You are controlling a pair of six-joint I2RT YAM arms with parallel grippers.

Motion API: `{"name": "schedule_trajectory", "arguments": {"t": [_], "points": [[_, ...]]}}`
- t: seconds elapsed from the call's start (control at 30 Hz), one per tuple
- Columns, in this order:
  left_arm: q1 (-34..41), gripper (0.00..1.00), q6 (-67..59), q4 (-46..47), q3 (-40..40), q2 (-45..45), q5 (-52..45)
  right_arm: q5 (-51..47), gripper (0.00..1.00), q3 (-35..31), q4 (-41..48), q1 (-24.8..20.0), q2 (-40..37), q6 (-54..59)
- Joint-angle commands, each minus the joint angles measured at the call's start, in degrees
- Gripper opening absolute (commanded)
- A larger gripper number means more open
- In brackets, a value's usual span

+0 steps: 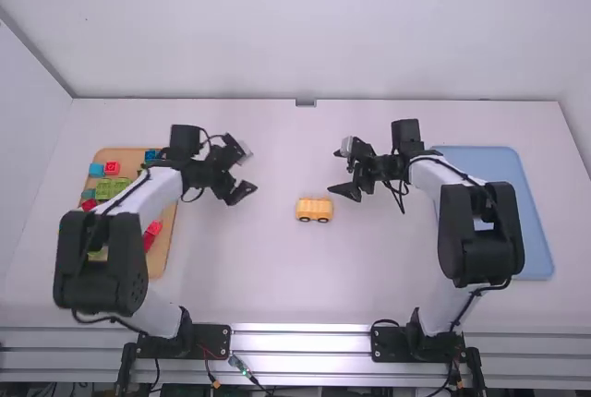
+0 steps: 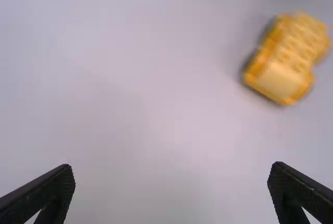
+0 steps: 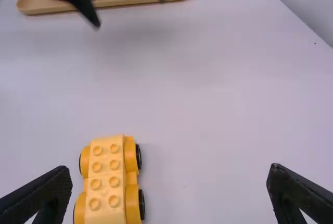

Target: Assemble lego blocks to make yellow taxi

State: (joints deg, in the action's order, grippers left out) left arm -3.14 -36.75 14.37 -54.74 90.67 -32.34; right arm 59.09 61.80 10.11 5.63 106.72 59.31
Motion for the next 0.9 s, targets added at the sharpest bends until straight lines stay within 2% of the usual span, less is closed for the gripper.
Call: {"name": "schedule_trajectory", "arguments": {"t": [0.0, 0.2, 0.37, 0.6, 0.73, 0.87], "points": [[-6.05, 0.99, 25.62, 1.01, 0.26, -6.80, 8.04, -0.76, 0.99, -0.07, -2.12, -0.04, -0.13, -6.56], [-17.86, 0.99, 53.66, 4.13, 0.28, -14.36, 20.65, -0.92, 0.99, -0.07, -6.82, -0.13, -0.13, -12.68], [-24.13, 0.99, 62.86, 7.87, 0.31, -14.91, 33.94, -0.87, 0.99, -0.07, -8.02, -0.26, -0.13, -13.03], [-32.63, 0.99, 64.02, 20.57, -5.33, -10.58, 35.85, -0.90, 0.99, -0.04, -8.02, -0.33, -0.13, -13.03], [-36.63, 0.99, 56.87, 27.39, -12.68, -1.46, 31.28, -0.87, 0.99, -0.04, -8.04, -0.33, -0.13, -13.05], [-37.13, 0.99, 50.10, 32.92, -20.06, 8.28, 30.67, -0.90, 0.99, -0.04, -8.00, -0.31, -0.13, -13.05]]}}
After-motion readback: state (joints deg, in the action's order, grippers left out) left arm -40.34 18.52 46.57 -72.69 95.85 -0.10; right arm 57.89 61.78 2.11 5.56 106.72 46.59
